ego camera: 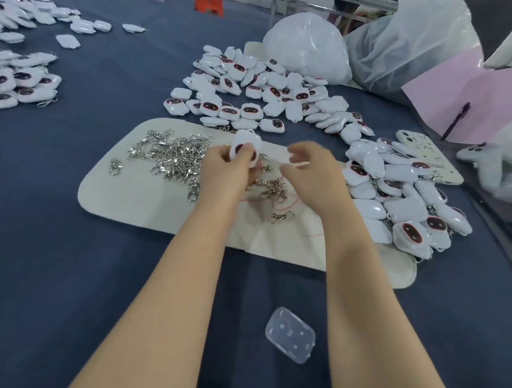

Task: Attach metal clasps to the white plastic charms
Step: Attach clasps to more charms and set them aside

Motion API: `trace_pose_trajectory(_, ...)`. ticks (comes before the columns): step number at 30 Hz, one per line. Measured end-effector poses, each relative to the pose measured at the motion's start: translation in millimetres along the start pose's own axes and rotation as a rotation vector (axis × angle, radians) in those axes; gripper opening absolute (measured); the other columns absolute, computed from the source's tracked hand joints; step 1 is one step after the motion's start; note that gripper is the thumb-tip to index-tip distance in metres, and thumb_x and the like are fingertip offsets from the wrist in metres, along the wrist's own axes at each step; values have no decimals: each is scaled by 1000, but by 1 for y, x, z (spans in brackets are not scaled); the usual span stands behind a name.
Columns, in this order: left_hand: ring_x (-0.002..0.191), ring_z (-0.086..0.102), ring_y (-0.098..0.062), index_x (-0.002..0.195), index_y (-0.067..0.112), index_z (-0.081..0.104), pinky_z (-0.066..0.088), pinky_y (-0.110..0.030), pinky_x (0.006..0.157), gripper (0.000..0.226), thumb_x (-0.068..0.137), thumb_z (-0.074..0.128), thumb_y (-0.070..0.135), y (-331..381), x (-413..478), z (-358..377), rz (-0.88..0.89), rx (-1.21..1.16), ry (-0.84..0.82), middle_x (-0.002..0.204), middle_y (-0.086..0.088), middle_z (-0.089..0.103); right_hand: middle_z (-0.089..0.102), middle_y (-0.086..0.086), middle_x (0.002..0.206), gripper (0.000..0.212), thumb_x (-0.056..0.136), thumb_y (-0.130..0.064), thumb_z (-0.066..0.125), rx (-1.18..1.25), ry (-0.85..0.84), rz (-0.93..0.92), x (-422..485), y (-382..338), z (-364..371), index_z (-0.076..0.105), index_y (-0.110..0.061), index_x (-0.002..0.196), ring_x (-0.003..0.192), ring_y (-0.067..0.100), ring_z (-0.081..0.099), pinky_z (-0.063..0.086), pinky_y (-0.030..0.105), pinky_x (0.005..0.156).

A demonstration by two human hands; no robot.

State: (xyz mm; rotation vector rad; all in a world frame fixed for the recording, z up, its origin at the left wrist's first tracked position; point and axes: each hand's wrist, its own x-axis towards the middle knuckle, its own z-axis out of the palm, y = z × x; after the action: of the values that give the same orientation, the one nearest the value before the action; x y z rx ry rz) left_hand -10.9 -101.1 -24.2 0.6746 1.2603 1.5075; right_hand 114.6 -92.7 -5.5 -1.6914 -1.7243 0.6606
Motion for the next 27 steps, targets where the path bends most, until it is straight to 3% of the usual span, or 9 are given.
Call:
trace_pose_trajectory(2,55,66,-4,105,3,56,51,-14,53,13,93,55,9,-3,-2,-6,14,-68,32,74,-4,67,55,5,126,45,84,-29,66,-243,-99,65,-1,5,6,55,-19,127,118,24,50,42,34,99)
trace_pose_trajectory(5,61,66,-9,117,1,56,51,-16,53,24,94,54,7,-6,-6,-6,23,-78,-69,73,-2,70,55,11,122,35,85,-30,63,-357,-113,79,1,2,22,58,-18,118,113,32,52,45,39,95)
trace_pose_trajectory(8,68,68,-11,116,3,58,51,-16,55,24,93,55,7,-5,-4,-3,13,-76,-115,82,-6,70,60,11,113,20,90,-23,56,-383,-31,32,3,2,36,57,-14,108,106,32,55,45,36,86)
trace_pose_trajectory(12,73,69,-14,103,6,54,53,-17,62,14,90,57,7,-7,1,-5,-34,-175,-79,93,-13,68,61,12,111,15,94,-21,53,-324,38,24,3,7,38,57,-12,105,106,30,54,43,37,87)
trace_pose_trajectory(17,61,67,-11,94,3,54,56,-21,60,16,90,62,17,-9,0,-3,-4,-97,-78,83,-11,65,63,2,93,11,95,-11,48,128,243,96,3,10,29,52,-15,105,77,13,57,42,19,62)
trace_pose_trajectory(19,60,67,-11,95,3,52,56,-22,58,15,88,62,13,-9,-2,-2,20,-39,-65,85,-14,64,62,-2,82,14,94,-6,47,419,275,153,4,7,27,53,-18,100,66,6,58,48,18,64)
trace_pose_trajectory(22,61,65,-10,83,11,47,58,-28,64,12,85,59,10,-10,-6,1,83,86,-38,78,-8,61,62,1,78,16,93,0,48,776,170,170,3,2,27,57,-12,98,63,5,61,56,22,72)
trace_pose_trajectory(25,60,56,-7,86,20,53,53,-27,68,12,83,59,10,-10,-7,2,158,241,-14,84,-1,58,63,2,81,17,92,2,51,891,90,135,2,-1,25,61,-9,102,66,8,60,54,18,67)
trace_pose_trajectory(27,80,62,-9,94,22,60,54,-30,78,14,85,61,11,-10,-7,2,210,298,-39,92,4,60,64,0,84,18,91,-1,54,859,82,113,2,-1,24,62,-13,101,70,8,59,51,18,67)
